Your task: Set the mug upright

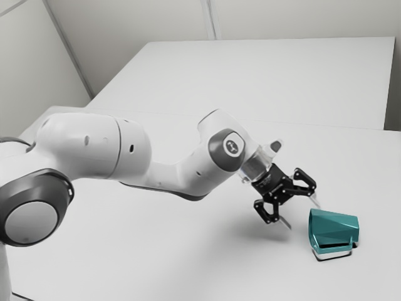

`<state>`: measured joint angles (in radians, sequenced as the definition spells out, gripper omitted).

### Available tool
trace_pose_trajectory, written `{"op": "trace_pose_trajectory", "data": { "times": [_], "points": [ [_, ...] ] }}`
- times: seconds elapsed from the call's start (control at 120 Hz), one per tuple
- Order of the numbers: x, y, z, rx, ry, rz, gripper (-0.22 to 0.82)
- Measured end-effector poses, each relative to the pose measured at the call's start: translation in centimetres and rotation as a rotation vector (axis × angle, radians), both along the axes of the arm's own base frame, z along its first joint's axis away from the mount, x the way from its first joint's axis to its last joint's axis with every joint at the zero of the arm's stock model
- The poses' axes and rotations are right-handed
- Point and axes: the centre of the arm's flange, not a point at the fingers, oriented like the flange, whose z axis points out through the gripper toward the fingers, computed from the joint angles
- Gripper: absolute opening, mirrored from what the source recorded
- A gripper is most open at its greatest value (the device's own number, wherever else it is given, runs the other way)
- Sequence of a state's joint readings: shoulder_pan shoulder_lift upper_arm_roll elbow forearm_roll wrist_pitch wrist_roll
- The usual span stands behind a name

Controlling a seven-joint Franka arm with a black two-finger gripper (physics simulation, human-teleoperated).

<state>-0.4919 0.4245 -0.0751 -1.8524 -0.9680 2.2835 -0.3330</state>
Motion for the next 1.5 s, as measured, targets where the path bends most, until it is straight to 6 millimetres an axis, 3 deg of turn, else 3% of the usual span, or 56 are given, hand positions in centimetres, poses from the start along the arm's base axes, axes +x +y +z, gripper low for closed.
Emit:
{"op": "trace_pose_trajectory", "data": {
  "times": [0.55,0.775,0.842,0.967,1.067,1.317,1.5],
  "points": [
    [0.5,-4.5,-1.1,-0.075,-0.007,0.052,0.6],
    [0.6,-5.1,-1.7,-0.09,-0.011,0.074,0.6],
    [0.5,-5.1,-1.8,-0.086,-0.016,0.071,0.5],
    [0.6,-5.0,-1.8,-0.081,-0.025,0.067,0.2],
    [0.7,-5.0,-1.5,-0.07,-0.04,0.056,0.08],
    [2.0,-5.6,1.1,-0.047,-0.131,0.002,-0.12],
    [2.3,-5.6,1.7,-0.033,-0.156,-0.016,-0.16]
  ]
}}
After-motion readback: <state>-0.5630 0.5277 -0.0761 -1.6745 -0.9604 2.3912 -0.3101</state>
